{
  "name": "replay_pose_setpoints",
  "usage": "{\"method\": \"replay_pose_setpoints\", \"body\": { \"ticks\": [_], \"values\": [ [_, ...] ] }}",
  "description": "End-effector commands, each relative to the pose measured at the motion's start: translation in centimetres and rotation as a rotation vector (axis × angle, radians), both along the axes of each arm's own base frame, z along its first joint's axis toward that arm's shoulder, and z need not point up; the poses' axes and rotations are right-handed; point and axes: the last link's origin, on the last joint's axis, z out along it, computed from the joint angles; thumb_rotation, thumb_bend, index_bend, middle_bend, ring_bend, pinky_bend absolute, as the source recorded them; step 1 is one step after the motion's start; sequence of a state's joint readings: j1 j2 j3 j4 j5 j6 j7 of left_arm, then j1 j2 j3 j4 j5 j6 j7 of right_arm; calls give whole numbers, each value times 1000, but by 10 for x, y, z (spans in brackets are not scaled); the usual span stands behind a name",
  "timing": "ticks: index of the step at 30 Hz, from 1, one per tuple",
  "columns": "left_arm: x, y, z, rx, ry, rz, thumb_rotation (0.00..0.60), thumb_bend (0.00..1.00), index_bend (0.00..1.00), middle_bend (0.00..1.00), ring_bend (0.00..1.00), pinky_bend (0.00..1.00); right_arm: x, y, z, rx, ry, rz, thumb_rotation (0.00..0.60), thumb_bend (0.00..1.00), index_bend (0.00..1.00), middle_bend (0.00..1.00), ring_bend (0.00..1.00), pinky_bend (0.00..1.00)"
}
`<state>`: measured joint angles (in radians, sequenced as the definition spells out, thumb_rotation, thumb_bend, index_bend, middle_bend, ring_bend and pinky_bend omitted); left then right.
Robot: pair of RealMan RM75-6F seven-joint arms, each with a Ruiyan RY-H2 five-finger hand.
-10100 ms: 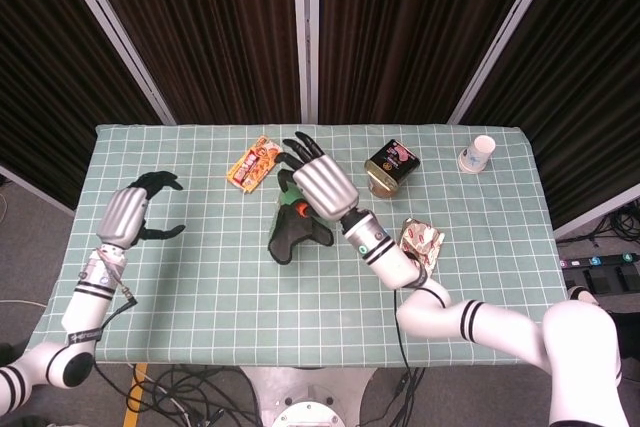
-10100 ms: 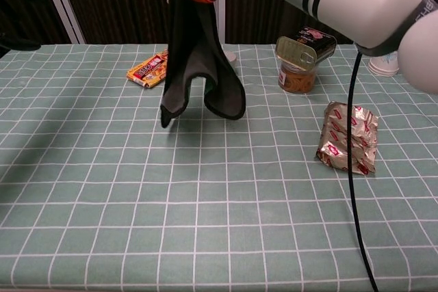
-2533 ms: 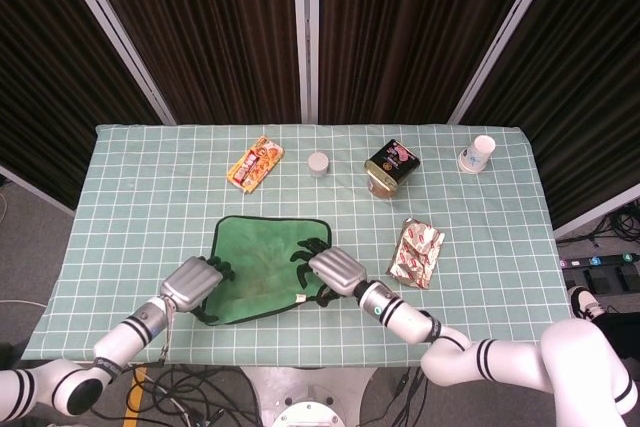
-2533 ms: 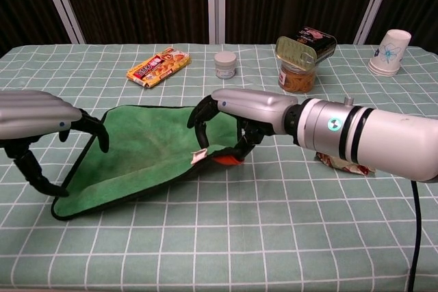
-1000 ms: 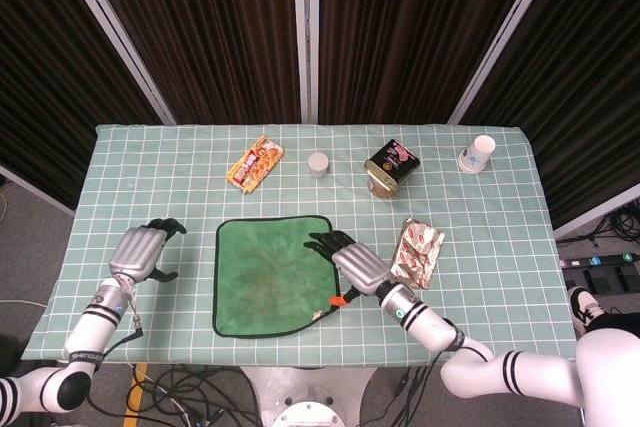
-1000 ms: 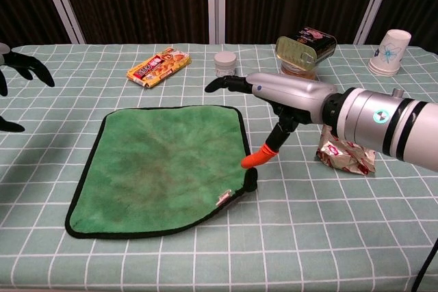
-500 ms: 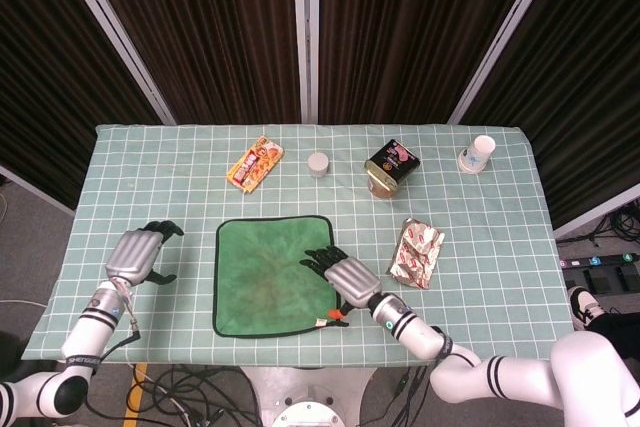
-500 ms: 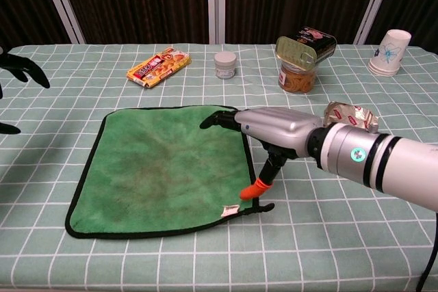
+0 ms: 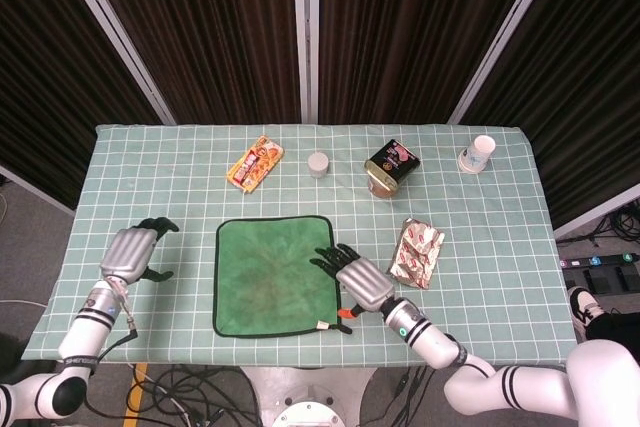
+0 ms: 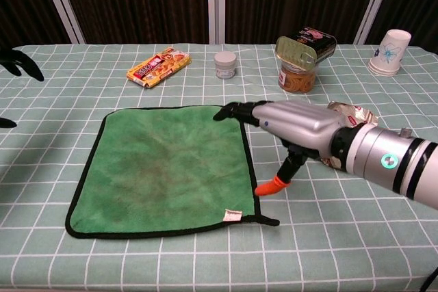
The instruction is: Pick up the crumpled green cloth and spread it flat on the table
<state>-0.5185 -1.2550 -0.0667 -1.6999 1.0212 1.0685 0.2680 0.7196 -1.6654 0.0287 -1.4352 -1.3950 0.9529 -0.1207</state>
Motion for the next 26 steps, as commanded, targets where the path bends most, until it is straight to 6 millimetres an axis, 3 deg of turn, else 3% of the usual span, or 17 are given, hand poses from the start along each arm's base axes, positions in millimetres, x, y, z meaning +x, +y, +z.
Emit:
{"method": "replay_pose_setpoints", "body": {
  "ticks": [1,5,9,15,21,26],
  "values": [
    [-9,0,16,108,20,2,600,0,251,224,185,346,-16,-18,52,-171,-47,-54,596,0,85,0,0,0],
    [-22,-5,34,247,38,15,600,12,252,224,185,345,-50,-19,100,-313,-26,-135,600,22,67,9,0,0],
    [-36,-15,50,378,38,18,600,17,252,224,185,339,-93,-2,141,-413,44,-223,600,42,9,10,0,0],
    [-45,-40,63,456,74,-14,600,17,252,224,185,324,-142,34,181,-479,113,-347,600,46,0,0,0,0],
    [-42,-71,62,458,82,-16,600,17,252,222,185,322,-163,71,209,-554,64,-446,600,48,0,0,0,0],
    [-41,-90,59,394,80,31,600,16,252,222,185,322,-167,87,227,-621,11,-470,600,46,0,0,0,0]
  ]
}}
